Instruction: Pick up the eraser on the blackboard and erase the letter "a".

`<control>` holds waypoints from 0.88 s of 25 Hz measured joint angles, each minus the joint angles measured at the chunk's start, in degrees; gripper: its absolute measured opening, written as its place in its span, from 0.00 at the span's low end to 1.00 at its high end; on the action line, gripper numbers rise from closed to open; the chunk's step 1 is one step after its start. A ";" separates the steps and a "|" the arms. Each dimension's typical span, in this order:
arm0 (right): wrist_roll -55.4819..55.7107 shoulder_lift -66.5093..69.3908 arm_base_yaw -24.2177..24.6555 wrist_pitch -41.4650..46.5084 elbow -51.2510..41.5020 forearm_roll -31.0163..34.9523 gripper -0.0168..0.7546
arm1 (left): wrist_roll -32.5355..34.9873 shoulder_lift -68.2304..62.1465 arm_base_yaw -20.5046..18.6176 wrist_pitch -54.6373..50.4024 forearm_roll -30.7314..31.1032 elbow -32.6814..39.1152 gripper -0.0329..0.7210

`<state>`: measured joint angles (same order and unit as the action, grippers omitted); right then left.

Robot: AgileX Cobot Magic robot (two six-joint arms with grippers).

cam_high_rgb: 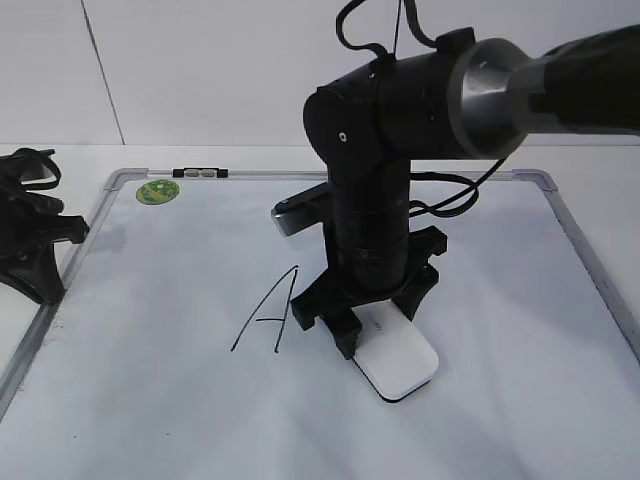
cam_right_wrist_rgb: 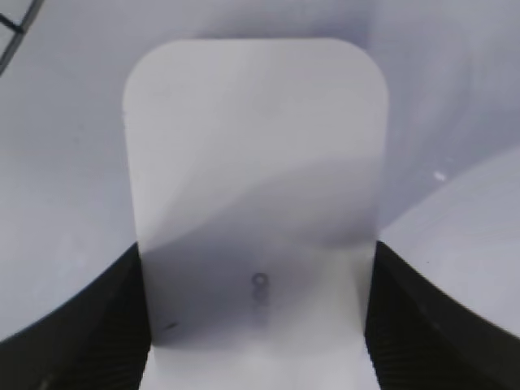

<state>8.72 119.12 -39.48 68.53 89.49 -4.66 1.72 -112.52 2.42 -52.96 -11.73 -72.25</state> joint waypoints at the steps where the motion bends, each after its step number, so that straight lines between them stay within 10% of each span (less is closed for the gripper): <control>1: 0.00 0.10 -0.11 0.00 0.00 0.14 0.75 | 0.00 0.00 0.00 0.00 0.00 0.00 0.06; 22: 2.65 0.72 -1.33 1.51 2.00 -2.97 0.75 | 0.00 0.00 0.00 0.10 0.00 0.00 0.06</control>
<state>11.37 119.84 -40.81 70.05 91.48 -7.63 1.72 -112.52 2.42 -52.86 -11.73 -72.25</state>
